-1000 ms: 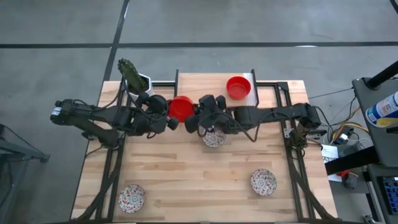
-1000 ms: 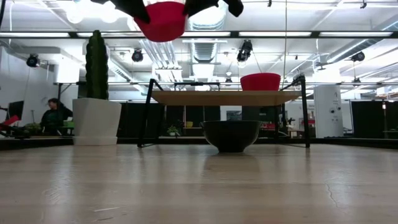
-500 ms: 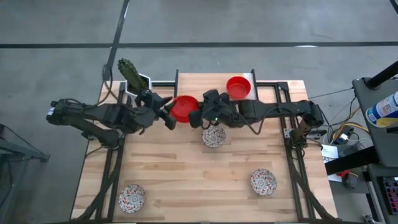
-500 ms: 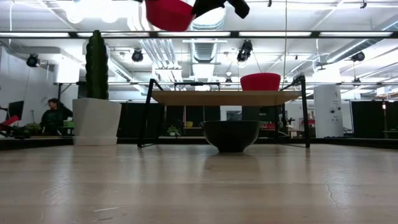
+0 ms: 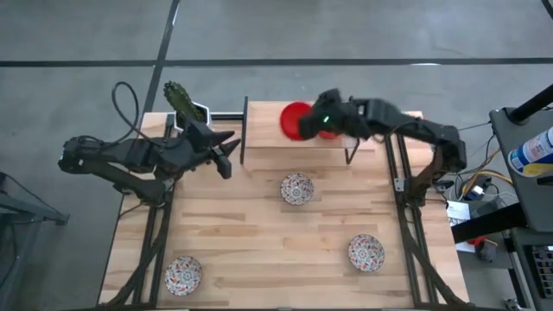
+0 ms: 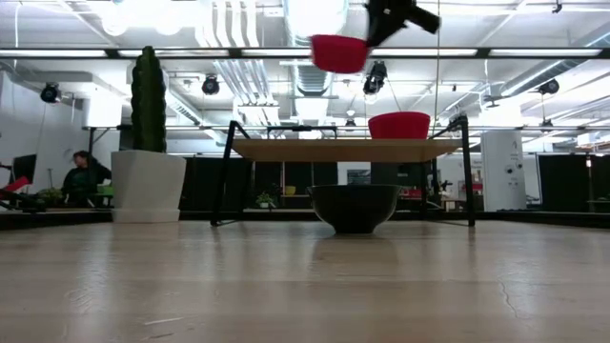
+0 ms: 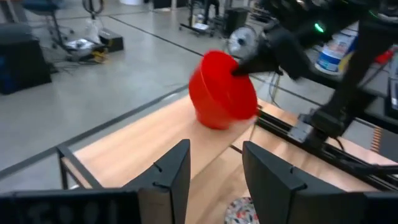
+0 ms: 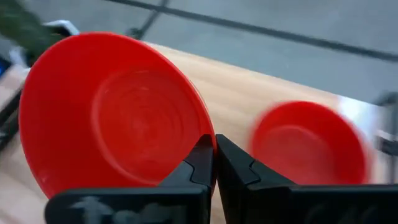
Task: Pick & Place Mini bowls
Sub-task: Stack the red bowl on the red bowl on the shelf
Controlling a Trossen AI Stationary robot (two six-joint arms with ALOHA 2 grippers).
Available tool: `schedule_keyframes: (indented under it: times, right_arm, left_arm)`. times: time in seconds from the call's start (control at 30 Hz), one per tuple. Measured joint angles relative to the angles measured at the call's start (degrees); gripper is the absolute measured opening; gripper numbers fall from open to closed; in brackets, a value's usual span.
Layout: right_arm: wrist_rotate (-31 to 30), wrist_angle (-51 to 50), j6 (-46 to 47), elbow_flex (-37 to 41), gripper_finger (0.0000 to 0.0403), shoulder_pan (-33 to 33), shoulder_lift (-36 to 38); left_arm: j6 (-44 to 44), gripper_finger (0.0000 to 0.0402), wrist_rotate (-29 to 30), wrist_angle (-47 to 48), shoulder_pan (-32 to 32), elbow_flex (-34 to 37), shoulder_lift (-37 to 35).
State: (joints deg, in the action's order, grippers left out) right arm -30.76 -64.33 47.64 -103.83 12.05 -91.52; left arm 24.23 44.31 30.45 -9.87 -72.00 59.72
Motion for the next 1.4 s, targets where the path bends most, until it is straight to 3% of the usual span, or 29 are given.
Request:
schedule_keyframes:
  times: [0.17,0.37,0.57,0.77,1.4]
  right_arm:
    - [6.2,-5.2,-4.0,0.0,0.0008,9.7,3.6]
    - [22.5,-6.5,-8.3,0.3,0.0008,23.7,5.4]
    - [35.0,-9.8,-12.0,3.1,0.0008,33.0,3.7]
    - [37.9,-12.0,-15.1,5.4,0.0008,36.1,2.6]
    - [39.3,-6.7,-14.2,12.0,0.0008,36.2,1.4]
  left_arm:
    - [1.8,0.0139,-0.2,0.0,0.0,0.0,0.3]
    - [1.8,0.0139,0.0,-0.1,0.0,0.1,0.9]
    - [2.8,0.0139,0.6,0.0,0.0,0.1,1.1]
    - [3.3,0.0139,0.5,0.0,0.0,0.1,1.2]
    - [4.1,0.0139,0.1,0.1,0.0,0.1,1.4]
